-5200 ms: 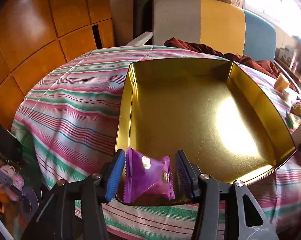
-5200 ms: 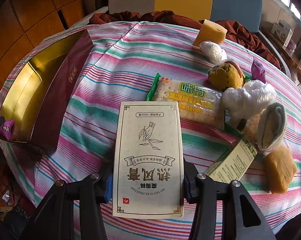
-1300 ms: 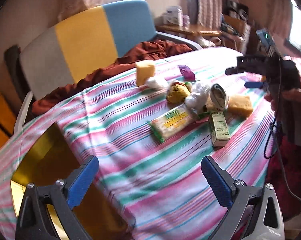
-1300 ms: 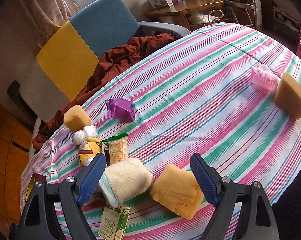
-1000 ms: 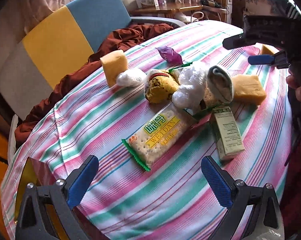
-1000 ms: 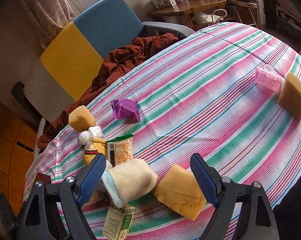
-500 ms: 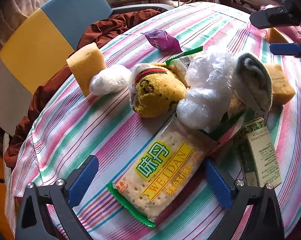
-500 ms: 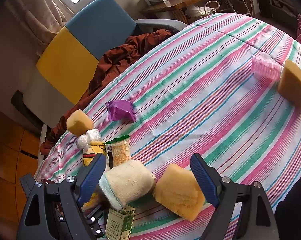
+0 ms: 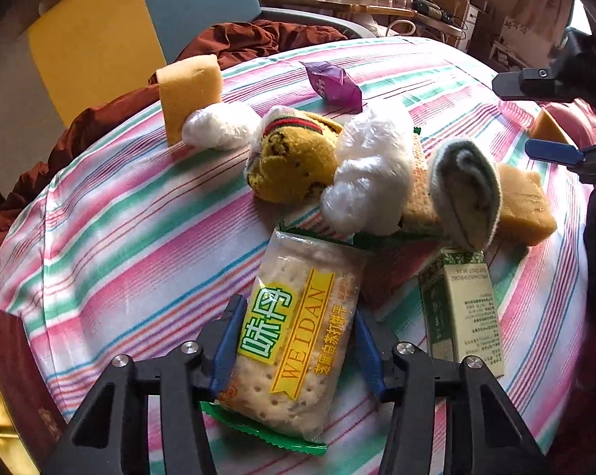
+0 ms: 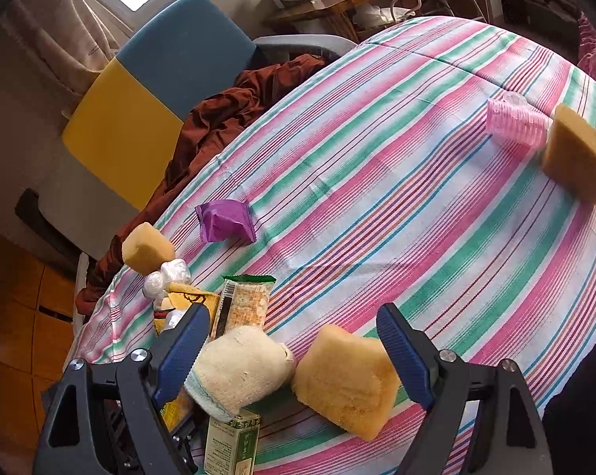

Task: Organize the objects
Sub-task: 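Grasp the WEIDAN cracker pack with the left tool, then grasp the yellow sponge with the right tool while the left tool holds the cracker pack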

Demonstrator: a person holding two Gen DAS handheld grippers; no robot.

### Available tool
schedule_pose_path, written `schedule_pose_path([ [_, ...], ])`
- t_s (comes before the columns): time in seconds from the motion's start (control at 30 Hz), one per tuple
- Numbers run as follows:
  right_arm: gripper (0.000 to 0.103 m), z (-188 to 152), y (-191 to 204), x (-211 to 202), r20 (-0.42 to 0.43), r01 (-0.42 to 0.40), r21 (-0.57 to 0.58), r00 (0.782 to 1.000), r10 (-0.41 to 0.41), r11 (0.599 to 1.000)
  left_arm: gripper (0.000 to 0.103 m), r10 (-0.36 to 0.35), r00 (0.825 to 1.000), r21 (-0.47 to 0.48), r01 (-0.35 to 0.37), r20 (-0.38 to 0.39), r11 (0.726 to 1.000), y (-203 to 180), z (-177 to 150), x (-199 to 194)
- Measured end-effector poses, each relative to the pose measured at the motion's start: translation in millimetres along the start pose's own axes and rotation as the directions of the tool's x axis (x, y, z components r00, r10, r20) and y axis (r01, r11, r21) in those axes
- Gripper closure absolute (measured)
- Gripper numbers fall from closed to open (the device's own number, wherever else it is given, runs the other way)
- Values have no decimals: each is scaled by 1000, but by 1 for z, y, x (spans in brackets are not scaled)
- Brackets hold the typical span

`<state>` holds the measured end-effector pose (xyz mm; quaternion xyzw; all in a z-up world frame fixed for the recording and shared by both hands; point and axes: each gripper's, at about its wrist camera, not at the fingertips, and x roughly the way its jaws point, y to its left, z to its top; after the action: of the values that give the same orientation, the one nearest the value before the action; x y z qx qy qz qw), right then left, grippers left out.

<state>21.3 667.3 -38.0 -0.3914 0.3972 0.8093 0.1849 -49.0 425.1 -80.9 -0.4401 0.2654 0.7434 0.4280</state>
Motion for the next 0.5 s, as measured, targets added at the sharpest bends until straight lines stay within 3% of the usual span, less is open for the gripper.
schedule_pose_path([
  [0.27,15,-2,-2,7,-34,2,17,999,-2,1000,50,43,992,-87,-33,121,996,-15,-63,-30],
  [0.5,15,-4,-3,13,-58,36,5,998,-35,999,50,58,984,-103,-41,169,994,-18,-81,-39],
])
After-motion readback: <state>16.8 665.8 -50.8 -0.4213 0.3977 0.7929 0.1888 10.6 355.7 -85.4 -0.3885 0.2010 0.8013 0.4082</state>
